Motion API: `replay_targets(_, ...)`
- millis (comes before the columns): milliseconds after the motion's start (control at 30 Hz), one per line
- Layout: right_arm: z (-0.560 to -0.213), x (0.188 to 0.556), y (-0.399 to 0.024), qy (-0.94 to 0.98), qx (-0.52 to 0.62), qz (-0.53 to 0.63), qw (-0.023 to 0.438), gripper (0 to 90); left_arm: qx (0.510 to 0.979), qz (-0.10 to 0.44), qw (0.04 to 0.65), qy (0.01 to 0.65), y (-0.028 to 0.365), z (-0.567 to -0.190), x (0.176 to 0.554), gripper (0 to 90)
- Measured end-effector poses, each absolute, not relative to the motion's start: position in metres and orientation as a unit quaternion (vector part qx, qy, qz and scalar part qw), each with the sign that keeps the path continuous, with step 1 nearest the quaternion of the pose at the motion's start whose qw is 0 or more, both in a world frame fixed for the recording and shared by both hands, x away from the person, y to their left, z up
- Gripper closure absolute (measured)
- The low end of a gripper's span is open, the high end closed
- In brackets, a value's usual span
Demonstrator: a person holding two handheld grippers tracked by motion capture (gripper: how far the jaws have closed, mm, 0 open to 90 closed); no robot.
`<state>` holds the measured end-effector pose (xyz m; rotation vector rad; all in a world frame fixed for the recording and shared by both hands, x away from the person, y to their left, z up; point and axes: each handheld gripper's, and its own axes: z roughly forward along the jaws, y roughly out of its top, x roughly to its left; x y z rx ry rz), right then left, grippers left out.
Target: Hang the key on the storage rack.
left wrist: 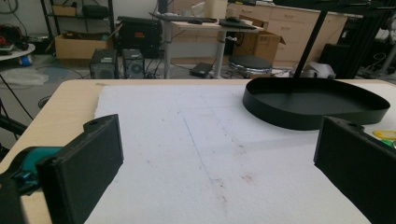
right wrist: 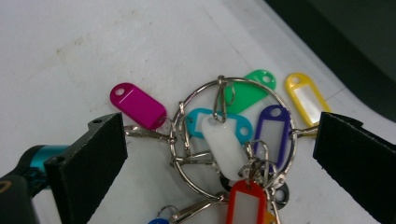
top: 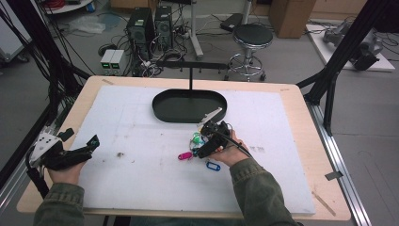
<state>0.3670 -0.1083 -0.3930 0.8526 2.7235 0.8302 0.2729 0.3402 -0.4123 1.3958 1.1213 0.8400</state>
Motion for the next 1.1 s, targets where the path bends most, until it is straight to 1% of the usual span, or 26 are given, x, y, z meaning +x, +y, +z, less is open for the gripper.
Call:
replay_targets(133,-0.398,0.366,-0.105,0.923,0.275,0.260,0.071,1.9,0.590,0.353,0.551,0.474,0.340,-0.413,0.273,1.8)
replay_targets(200,-0.402,0.364,-0.101,0.932,0.262,0.241,0.070,4.7,0.590,0.352,0.551,0.474,0.340,-0.413,0.273,1.8)
replay_targets(267,-0.404,0.363,-0.100,0.936,0.254,0.232,0.070,5.0,0.591,0.353,0.551,0.473,0.340,-0.413,0.273,1.8)
replay_targets(333,-0.404,0.362,-0.100,0.941,0.243,0.229,0.055,16.8,0.591,0.352,0.550,0.473,0.340,-0.413,0.273,1.8)
replay_targets(400,-0.404,0.362,-0.099,0.942,0.237,0.231,0.049,20.2,0.592,0.352,0.550,0.472,0.340,-0.413,0.273,1.8)
replay_targets(433,-0.404,0.362,-0.099,0.942,0.237,0.231,0.049,20.2,0.592,0.351,0.551,0.472,0.339,-0.413,0.274,1.8)
replay_targets(467,-0.404,0.362,-0.099,0.944,0.233,0.229,0.044,25.5,0.592,0.351,0.551,0.472,0.339,-0.413,0.274,1.8)
replay_targets(500,-0.404,0.362,-0.099,0.944,0.233,0.229,0.044,25.5,0.592,0.350,0.551,0.473,0.339,-0.413,0.274,1.8)
replay_targets(567,-0.405,0.363,-0.098,0.945,0.232,0.227,0.037,30.3,0.592,0.350,0.551,0.473,0.339,-0.413,0.274,1.8)
replay_targets(600,-0.405,0.363,-0.098,0.945,0.232,0.227,0.037,30.3,0.592,0.350,0.551,0.473,0.339,-0.413,0.274,1.8)
replay_targets(633,-0.407,0.365,-0.098,0.946,0.231,0.223,0.041,33.2,0.592,0.350,0.551,0.473,0.339,-0.413,0.274,1.8)
replay_targets(700,-0.407,0.365,-0.097,0.946,0.231,0.222,0.042,34.6,0.592,0.350,0.551,0.473,0.339,-0.413,0.274,1.8)
replay_targets(767,-0.408,0.367,-0.097,0.946,0.232,0.222,0.050,38.6,0.592,0.350,0.551,0.472,0.339,-0.413,0.274,1.8)
replay_targets(967,-0.406,0.376,-0.094,0.951,0.231,0.200,0.051,50.1,0.592,0.350,0.552,0.472,0.339,-0.413,0.274,1.8)
replay_targets(1000,-0.405,0.377,-0.093,0.952,0.228,0.196,0.050,54.0,0.592,0.350,0.552,0.472,0.340,-0.413,0.274,1.8)
replay_targets(1033,-0.404,0.378,-0.092,0.954,0.224,0.188,0.056,60.0,0.592,0.349,0.552,0.472,0.340,-0.413,0.274,1.8)
replay_targets(1100,-0.403,0.381,-0.092,0.955,0.224,0.186,0.058,68.0,0.593,0.349,0.551,0.472,0.340,-0.413,0.274,1.8)
